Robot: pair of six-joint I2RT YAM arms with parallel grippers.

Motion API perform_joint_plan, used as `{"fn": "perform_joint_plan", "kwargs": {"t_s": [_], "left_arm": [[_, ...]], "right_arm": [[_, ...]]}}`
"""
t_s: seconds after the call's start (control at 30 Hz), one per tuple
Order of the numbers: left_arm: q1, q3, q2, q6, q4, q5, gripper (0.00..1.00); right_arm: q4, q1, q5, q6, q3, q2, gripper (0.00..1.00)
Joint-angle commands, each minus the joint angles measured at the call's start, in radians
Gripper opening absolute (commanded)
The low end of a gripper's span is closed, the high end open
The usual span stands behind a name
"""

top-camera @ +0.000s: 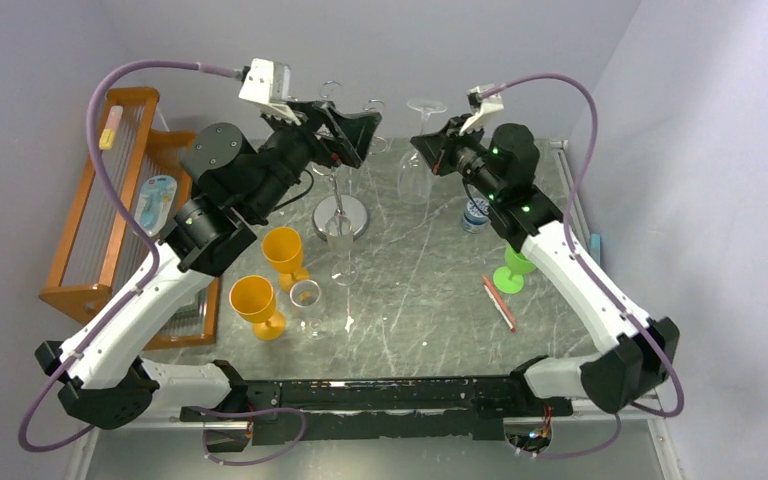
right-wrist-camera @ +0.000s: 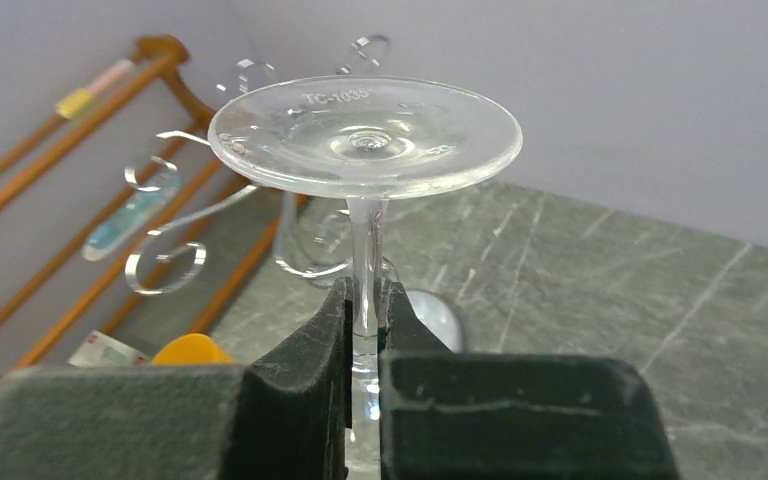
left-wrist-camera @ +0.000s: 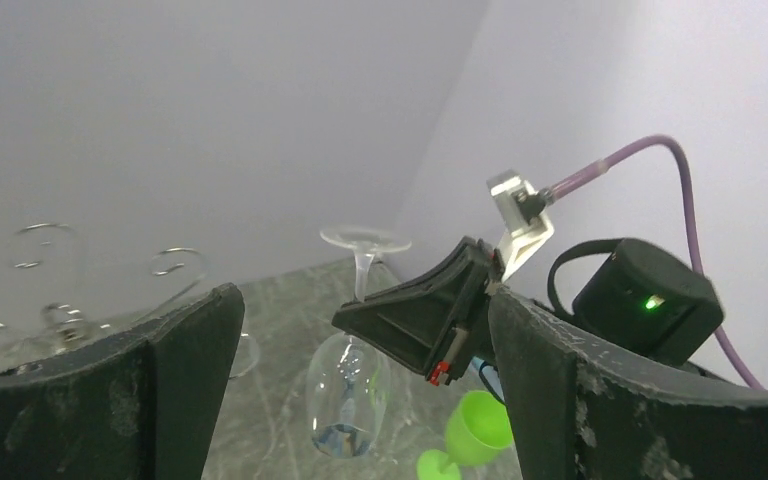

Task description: Place the wine glass upside down on the wine glass rack

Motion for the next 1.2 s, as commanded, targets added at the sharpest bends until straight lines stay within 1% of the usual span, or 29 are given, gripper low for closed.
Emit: {"fn": "perform_joint_plan", "kwargs": {"t_s": [0.0,0.07,0.1,0.13,0.2,0.27,0.43,0.57,0.73,0.97,1.07,1.17], "left_arm": [[-0.004,0.06,-0.019,0.045,-0.158,-0.204,0.96],[-0.004,0.075,-0.021,0.047,-0.186,-0.245,0.96],[-0.004,0.085,-0.019,0.043,-0.202,-0.279,0.93],[-0.004,0.102,-0.016,0.026,-0.226,-0.32,0.9],[-0.003,0.135,-0.008,-0.019,-0.282,-0.403,0.84],[-0.004,0.133,-0.013,-0.015,-0.277,-0.409,0.82],[-0.003,0.136,-0.002,-0.007,-0.293,-0.416,0.86],[-0.003,0.161,0.029,0.0,-0.316,-0.417,0.96],[-0.004,0.192,0.066,0.005,-0.337,-0.403,0.96],[-0.004,0.192,0.083,-0.004,-0.33,-0.386,0.96],[-0.004,0.196,0.091,-0.012,-0.335,-0.381,0.96],[-0.004,0.196,0.096,-0.018,-0.34,-0.376,0.96]], "right_arm": [[0.06,-0.007,0.029,-0.068,0.055,0.081,0.0],[0.056,-0.009,-0.002,-0.106,0.074,0.131,0.0],[0.054,-0.014,-0.034,-0.126,0.084,0.162,0.0],[0.042,-0.026,-0.118,-0.141,0.103,0.189,0.0],[0.026,-0.057,-0.203,-0.152,0.153,0.241,0.0],[0.036,-0.071,-0.29,-0.171,0.174,0.283,0.0],[0.04,-0.084,-0.412,-0.244,0.205,0.369,0.0],[0.135,-0.111,-0.516,-0.233,0.182,0.397,0.0],[0.198,-0.126,-0.648,-0.233,0.183,0.445,0.0],[0.262,-0.126,-0.759,-0.242,0.182,0.5,0.0],[0.33,-0.126,-0.773,-0.216,0.152,0.499,0.0],[0.35,-0.126,-0.791,-0.203,0.159,0.511,0.0]]}}
